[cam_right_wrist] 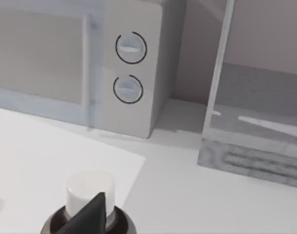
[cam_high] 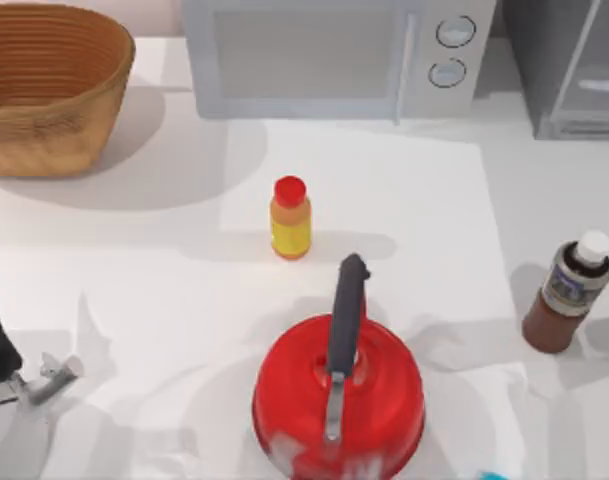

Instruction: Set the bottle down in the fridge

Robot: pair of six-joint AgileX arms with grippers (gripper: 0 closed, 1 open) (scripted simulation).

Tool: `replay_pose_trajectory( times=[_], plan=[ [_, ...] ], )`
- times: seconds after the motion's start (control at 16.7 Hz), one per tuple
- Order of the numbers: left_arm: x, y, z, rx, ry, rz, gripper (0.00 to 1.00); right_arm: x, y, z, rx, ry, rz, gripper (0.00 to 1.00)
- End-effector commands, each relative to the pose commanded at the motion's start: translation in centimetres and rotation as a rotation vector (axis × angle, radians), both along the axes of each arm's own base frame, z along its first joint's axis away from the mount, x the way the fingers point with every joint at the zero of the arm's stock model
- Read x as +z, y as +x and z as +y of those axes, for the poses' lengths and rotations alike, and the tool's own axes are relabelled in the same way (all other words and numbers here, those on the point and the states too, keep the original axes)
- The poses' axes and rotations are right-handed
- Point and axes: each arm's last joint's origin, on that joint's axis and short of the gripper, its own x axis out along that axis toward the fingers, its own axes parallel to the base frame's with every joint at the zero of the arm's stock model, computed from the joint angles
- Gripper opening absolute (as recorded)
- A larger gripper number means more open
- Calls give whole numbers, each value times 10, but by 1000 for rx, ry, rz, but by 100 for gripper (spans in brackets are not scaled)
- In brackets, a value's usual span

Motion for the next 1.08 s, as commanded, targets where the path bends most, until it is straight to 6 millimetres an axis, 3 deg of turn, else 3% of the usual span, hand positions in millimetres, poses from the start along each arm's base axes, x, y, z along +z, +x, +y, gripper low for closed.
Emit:
replay_pose_trajectory(
  times=[0.6, 1.08],
  plan=[
    [0, 0, 0, 0, 0, 0, 100, -55, 44, -17, 422, 9, 212, 100],
    [0, 0, 0, 0, 0, 0, 100, -67, 51, -28, 528, 23, 162, 100]
  ],
)
